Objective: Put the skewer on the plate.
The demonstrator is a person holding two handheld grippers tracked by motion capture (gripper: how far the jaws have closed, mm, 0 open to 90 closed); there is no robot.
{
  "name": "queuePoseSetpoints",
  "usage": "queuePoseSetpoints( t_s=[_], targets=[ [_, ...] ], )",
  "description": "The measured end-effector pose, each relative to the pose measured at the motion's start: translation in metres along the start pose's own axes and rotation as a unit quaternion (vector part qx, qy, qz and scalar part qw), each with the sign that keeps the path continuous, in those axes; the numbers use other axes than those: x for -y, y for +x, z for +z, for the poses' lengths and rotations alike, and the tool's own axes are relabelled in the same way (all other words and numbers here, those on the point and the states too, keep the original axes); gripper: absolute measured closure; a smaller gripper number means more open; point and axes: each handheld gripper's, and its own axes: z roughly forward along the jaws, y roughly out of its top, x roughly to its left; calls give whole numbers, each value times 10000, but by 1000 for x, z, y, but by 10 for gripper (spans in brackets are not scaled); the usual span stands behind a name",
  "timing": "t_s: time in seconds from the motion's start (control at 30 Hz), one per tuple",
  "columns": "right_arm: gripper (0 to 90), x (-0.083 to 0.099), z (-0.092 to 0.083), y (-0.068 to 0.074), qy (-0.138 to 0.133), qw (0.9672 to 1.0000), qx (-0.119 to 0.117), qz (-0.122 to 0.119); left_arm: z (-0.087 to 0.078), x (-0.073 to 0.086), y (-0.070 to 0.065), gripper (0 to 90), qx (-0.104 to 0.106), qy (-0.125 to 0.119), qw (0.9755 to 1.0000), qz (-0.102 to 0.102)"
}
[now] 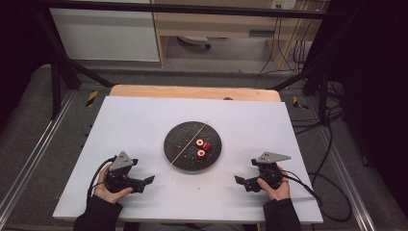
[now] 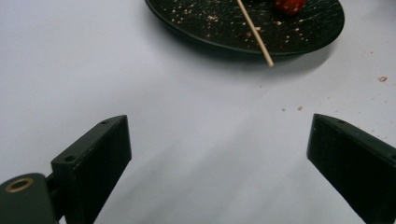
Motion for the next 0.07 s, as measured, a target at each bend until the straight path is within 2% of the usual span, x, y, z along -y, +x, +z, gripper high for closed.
queuePoseSetpoints(
  t_s=[0.07],
  targets=[
    [8,0,0,0,-4,10000,-13,7,0,0,0,62,-17,-15,10000,-22]
  ],
)
